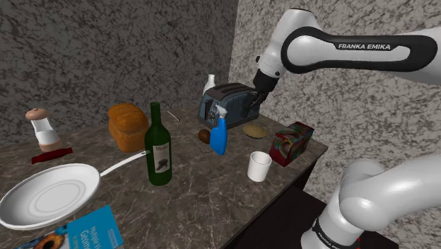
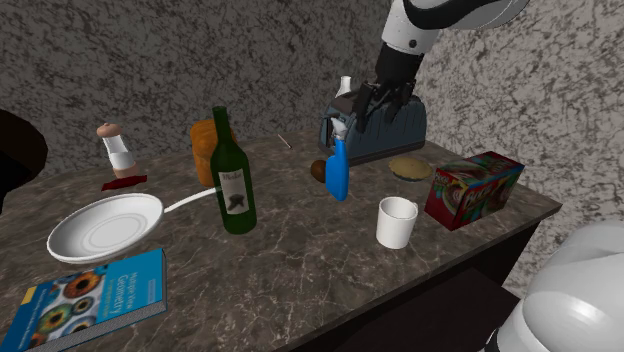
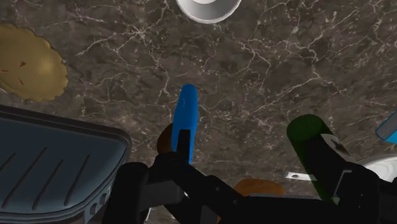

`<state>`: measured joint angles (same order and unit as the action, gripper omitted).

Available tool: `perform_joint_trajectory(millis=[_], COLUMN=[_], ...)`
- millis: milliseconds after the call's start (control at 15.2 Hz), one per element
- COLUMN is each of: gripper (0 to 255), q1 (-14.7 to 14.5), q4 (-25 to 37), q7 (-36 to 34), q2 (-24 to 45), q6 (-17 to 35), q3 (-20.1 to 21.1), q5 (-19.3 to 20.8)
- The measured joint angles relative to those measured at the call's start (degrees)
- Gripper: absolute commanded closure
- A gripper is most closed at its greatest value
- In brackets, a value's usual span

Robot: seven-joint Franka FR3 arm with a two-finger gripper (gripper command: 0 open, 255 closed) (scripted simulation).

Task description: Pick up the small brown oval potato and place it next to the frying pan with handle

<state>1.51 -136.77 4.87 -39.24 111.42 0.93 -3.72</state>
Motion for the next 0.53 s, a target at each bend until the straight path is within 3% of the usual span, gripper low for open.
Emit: perform_joint_trajectory(millis=[528], gripper=[0], q1=[1.8], q4=[-0.2], q7=[-3.2], q2=[14.0], q6=[15.1], q3=[1.7], q5=[2.0])
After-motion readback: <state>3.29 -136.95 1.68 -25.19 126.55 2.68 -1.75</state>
